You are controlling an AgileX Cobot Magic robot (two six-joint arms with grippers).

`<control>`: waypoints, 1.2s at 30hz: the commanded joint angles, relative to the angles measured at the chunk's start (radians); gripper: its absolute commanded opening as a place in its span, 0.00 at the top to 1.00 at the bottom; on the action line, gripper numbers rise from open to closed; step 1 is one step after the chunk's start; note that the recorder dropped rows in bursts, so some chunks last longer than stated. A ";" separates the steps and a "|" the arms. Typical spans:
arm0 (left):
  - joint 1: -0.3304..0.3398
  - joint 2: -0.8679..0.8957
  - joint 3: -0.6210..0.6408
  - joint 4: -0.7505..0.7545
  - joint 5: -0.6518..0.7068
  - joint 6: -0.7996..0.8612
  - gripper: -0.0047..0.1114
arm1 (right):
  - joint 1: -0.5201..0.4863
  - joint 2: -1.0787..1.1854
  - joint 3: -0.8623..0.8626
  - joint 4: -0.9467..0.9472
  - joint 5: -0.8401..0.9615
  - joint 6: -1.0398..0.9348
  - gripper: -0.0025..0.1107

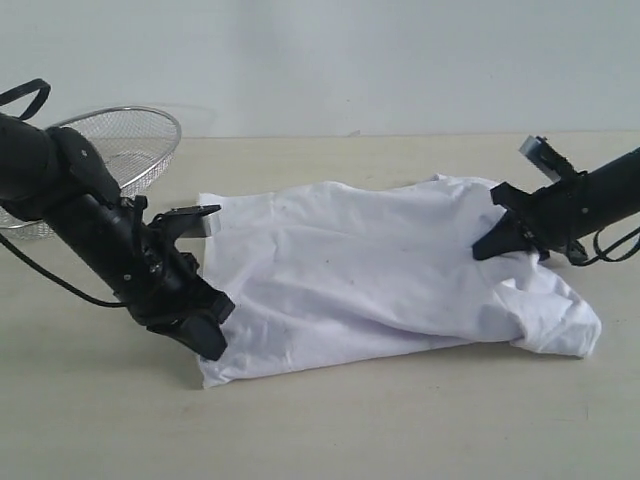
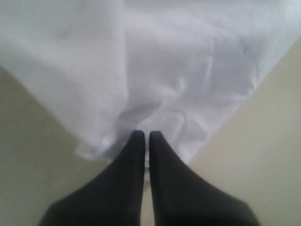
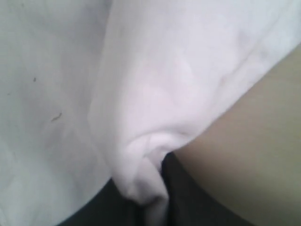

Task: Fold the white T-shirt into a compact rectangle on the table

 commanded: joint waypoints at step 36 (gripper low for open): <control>-0.095 -0.128 -0.107 0.177 0.072 -0.136 0.92 | 0.699 0.028 -0.393 -0.538 -0.140 0.453 0.91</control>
